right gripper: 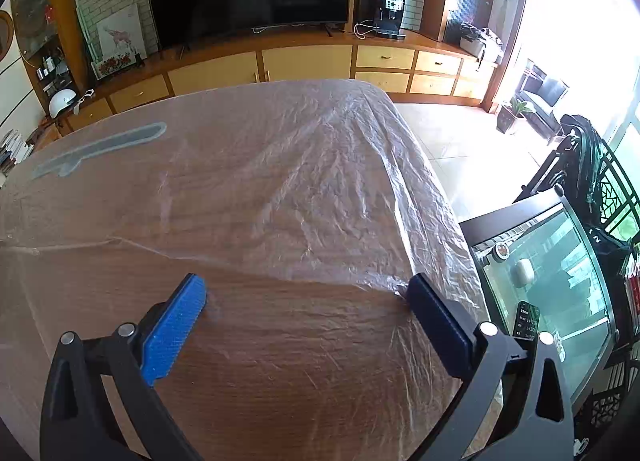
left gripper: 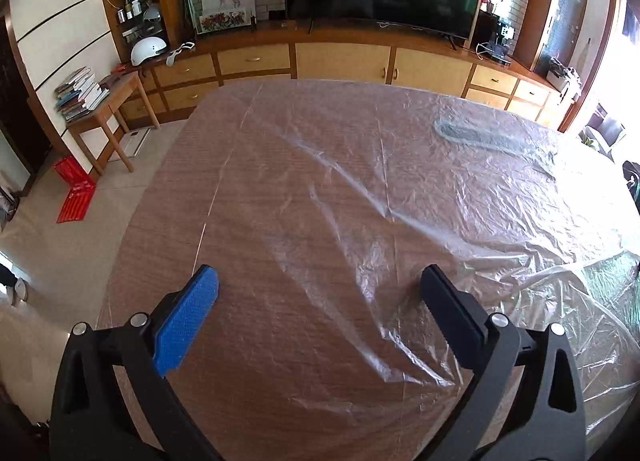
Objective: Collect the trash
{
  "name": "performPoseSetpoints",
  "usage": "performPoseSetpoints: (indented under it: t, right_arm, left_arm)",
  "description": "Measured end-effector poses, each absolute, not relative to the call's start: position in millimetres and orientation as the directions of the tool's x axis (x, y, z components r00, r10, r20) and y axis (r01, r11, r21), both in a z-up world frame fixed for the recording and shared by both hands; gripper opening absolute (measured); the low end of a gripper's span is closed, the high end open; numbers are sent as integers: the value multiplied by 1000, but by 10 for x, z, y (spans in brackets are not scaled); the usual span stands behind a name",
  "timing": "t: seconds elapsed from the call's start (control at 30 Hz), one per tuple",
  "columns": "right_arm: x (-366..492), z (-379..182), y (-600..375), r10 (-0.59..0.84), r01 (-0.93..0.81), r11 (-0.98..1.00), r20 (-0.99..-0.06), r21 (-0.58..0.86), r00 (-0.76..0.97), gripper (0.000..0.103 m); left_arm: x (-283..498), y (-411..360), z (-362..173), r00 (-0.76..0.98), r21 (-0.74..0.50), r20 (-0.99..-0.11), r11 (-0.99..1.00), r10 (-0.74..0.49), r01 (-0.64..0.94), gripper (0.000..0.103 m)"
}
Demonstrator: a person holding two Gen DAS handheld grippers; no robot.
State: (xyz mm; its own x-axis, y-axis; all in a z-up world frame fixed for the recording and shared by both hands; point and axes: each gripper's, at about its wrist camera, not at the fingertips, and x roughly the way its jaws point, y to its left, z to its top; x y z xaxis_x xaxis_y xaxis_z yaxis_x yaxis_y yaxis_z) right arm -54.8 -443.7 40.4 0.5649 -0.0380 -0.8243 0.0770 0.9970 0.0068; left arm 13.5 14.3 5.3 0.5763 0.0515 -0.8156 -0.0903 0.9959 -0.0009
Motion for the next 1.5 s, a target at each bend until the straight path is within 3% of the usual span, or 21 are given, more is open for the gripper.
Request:
performPoseSetpoints:
  t: [1.5]
  right_arm:
    - [-548, 409, -4433, -39, 77, 997, -824, 6, 565, 99]
  left_arm:
    - [153, 165, 35, 575, -5, -817, 996, 48, -90, 102]
